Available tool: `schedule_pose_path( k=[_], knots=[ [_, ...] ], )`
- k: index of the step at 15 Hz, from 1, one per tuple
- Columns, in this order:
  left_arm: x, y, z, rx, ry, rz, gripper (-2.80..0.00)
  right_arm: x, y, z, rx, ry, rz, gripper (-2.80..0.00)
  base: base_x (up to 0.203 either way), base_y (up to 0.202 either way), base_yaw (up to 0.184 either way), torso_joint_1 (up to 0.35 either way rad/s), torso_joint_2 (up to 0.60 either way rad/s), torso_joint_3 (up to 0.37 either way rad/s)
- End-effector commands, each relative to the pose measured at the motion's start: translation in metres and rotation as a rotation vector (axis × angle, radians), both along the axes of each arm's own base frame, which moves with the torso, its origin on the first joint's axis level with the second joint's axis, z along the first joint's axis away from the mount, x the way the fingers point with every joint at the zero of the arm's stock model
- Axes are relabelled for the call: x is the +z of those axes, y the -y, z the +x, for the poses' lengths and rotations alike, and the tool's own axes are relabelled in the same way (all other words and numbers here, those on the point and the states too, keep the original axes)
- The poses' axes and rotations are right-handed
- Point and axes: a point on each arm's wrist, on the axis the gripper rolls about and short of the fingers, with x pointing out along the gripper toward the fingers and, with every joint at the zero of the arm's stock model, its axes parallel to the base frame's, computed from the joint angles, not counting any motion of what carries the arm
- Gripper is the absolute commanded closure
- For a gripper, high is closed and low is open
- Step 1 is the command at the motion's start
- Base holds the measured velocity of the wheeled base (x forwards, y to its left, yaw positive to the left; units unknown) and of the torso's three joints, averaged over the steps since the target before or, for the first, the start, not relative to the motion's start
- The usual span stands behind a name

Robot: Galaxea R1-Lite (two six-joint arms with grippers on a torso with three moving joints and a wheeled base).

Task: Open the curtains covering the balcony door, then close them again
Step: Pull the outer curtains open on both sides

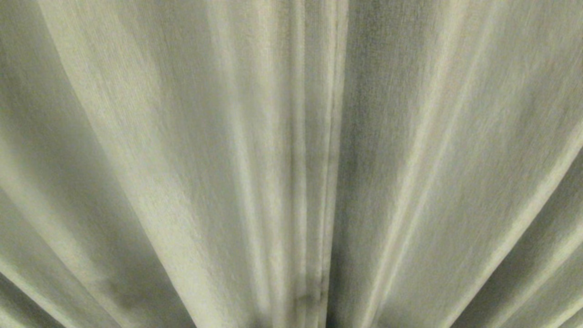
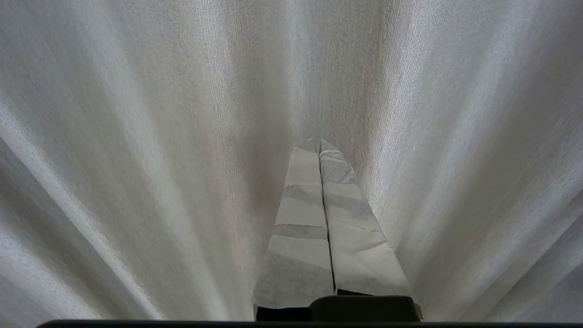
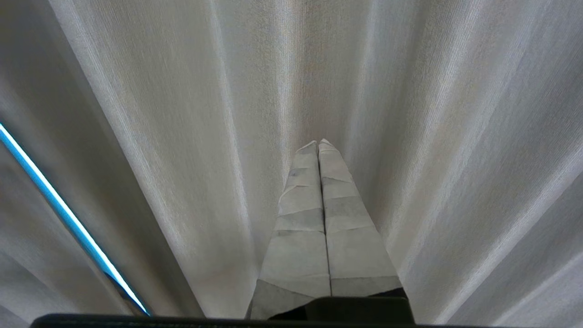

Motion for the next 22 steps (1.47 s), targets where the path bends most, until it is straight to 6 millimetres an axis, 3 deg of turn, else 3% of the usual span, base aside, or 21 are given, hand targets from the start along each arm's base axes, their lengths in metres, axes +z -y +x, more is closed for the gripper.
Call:
schedule_pose_path(
  k=[1, 22],
  knots=[
    [0.0000, 0.0000, 0.0000, 0.000, 0.000, 0.000, 0.00, -0.0001, 0.0000, 0.0000, 0.001, -0.001, 0.000, 0.00, 0.000, 0.000, 0.000, 0.000, 0.00, 0.000],
    [0.0000, 0.0000, 0.0000, 0.000, 0.000, 0.003, 0.00, -0.0001, 0.0000, 0.0000, 0.001, -0.001, 0.000, 0.00, 0.000, 0.000, 0.000, 0.000, 0.00, 0.000]
  ],
)
